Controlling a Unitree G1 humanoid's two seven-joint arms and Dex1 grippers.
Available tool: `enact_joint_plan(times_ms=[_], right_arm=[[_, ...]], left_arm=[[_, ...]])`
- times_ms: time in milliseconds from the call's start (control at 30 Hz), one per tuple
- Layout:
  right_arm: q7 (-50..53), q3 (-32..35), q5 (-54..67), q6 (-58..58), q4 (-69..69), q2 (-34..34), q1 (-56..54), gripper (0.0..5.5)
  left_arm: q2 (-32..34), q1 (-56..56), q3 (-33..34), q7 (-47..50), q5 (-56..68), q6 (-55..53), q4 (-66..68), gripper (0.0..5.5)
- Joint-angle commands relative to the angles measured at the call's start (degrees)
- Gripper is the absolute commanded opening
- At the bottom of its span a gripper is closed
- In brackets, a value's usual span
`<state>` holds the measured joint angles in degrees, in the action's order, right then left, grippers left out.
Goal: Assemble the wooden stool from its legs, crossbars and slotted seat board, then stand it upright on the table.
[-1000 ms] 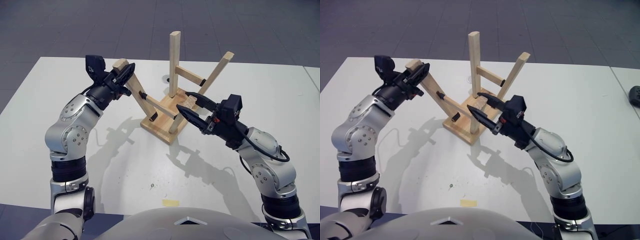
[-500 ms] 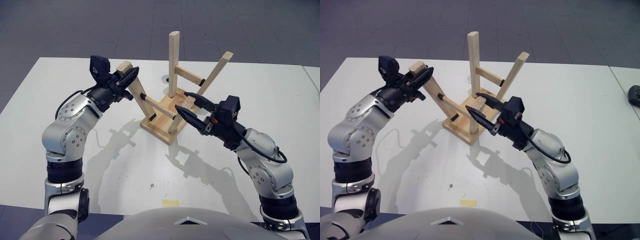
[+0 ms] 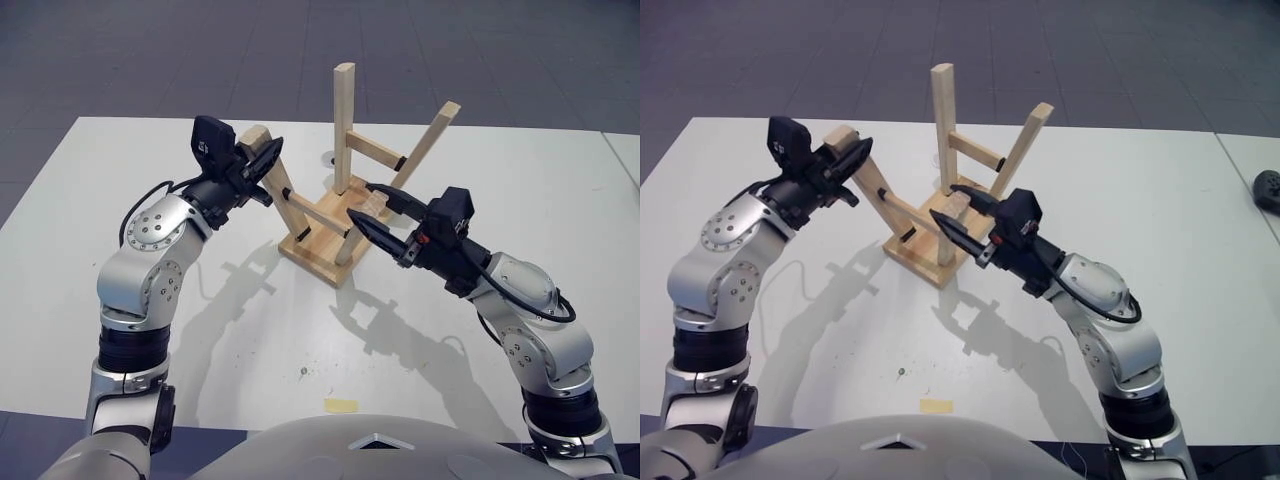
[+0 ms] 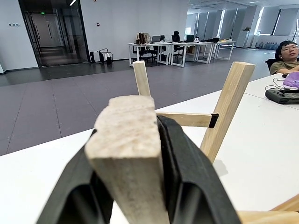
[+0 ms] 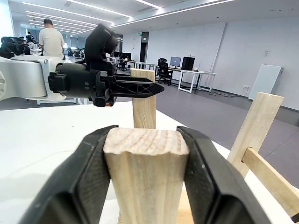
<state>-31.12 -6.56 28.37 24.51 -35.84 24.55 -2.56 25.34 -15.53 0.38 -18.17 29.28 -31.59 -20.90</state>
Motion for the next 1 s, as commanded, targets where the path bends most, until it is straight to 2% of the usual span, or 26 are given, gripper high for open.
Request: enact_joint_plan(times_ms=[33,400,433,567,600,700,800,900,1000], right_arm=[[4.3,0.9,1.1,5.5,1.6,-1.8,-2.4,2.55],[8.0,5.6,6.7,7.9,2.6,-6.1,-4.7,4.49],[8.2,5.8,7.1,8.0,2.7,-6.3,-4.9,4.62],[8.7,6.3,7.9,8.3,2.9,-6.6,-5.0,5.34],[8.9,6.4,8.1,8.4,3.0,-6.7,-5.0,5.39],[9.2,6.7,8.3,8.3,3.3,-6.8,-5.0,5.40],[9.4,7.0,8.3,8.1,3.8,-6.9,-5.1,5.40],[9.5,7.4,8.5,8.1,4.0,-6.8,-5.3,5.40],[9.7,8.0,9.0,8.3,3.9,-6.9,-6.1,5.40]], left_arm=[[4.0,10.0,-12.0,-3.2,-7.7,-3.3,-0.6,1.14],[1.2,2.4,-3.2,1.8,-4.3,-2.2,2.8,1.17],[0.9,2.3,-2.8,1.6,-3.4,-2.8,2.6,1.53],[-0.9,1.3,0.8,1.0,0.8,-5.0,2.4,2.23],[-1.4,0.4,2.4,1.0,2.2,-5.6,2.7,2.30],[-2.9,-2.8,7.1,1.4,7.5,-7.6,2.6,2.97],[-4.4,-10.3,13.8,4.5,15.9,-10.1,2.0,3.43],[-4.9,-22.6,20.5,10.8,26.2,-11.7,2.7,3.95],[-2.0,-33.6,22.8,12.9,26.4,-9.1,6.8,4.47]])
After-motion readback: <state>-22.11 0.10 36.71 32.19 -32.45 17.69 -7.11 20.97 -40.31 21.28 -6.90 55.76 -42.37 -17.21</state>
